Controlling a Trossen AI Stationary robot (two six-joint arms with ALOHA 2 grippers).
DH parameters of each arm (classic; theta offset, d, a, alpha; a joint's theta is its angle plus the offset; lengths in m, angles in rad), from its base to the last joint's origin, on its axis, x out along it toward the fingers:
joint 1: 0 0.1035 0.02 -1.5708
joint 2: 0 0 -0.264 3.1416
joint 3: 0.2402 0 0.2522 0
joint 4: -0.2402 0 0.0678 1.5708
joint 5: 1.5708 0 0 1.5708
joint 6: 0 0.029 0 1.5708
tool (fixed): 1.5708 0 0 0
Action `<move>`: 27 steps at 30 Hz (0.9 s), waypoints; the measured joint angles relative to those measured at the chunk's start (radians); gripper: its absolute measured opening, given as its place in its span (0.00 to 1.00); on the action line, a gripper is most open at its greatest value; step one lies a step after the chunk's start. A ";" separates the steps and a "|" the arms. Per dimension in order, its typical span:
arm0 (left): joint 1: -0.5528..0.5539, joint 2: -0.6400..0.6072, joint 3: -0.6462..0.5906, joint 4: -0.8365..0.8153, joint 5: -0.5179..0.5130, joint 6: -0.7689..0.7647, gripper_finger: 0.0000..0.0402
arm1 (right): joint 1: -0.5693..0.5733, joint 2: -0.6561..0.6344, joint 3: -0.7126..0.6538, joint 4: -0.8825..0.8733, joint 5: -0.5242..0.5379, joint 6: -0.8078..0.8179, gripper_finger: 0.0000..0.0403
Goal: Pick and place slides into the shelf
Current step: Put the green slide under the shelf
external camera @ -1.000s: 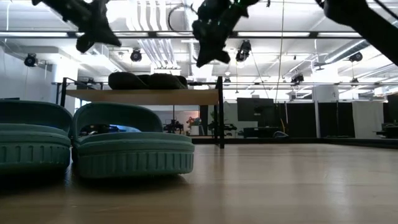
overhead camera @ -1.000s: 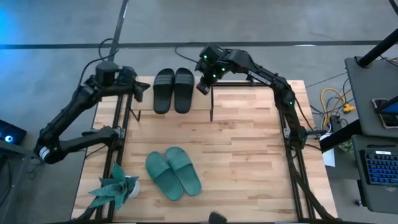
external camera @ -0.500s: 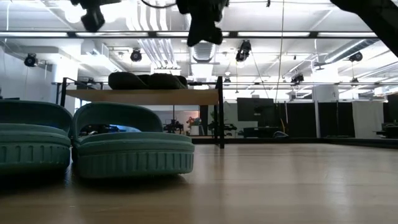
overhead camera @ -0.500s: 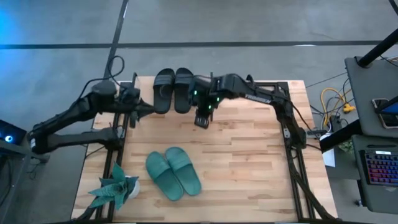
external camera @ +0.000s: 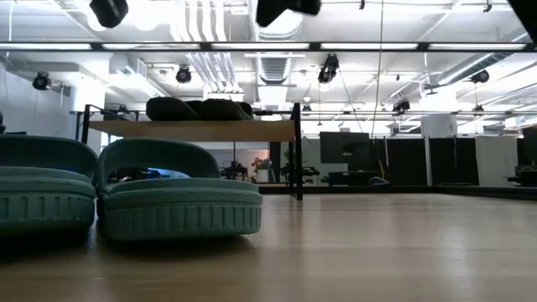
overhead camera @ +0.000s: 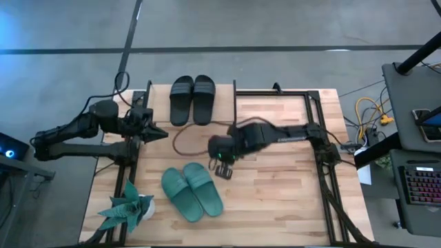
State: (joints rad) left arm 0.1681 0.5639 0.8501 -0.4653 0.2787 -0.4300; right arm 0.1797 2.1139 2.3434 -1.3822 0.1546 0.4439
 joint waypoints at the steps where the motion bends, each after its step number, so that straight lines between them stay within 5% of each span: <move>1: -0.006 -0.007 0.000 0.000 -0.002 -0.008 0.00 | 0.023 0.000 0.000 -0.015 0.027 0.025 0.03; 11: -0.012 -0.059 -0.006 -0.013 -0.001 -0.094 0.00 | 0.244 -0.004 0.000 -0.148 0.183 0.336 0.03; 16: -0.012 -0.100 -0.006 -0.094 -0.007 -0.167 0.00 | 0.351 -0.003 -0.012 -0.120 0.342 0.452 0.03; 21: -0.012 -0.139 -0.006 -0.184 -0.054 -0.234 0.00 | 0.364 -0.002 -0.085 0.016 0.367 0.448 0.03; 27: -0.011 -0.171 -0.010 -0.235 -0.079 -0.274 0.00 | 0.351 -0.002 -0.252 0.364 0.257 0.324 0.03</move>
State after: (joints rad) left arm 0.1567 0.3927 0.8405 -0.6998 0.1998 -0.7039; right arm 0.5305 2.1120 2.0912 -1.0184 0.4120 0.7677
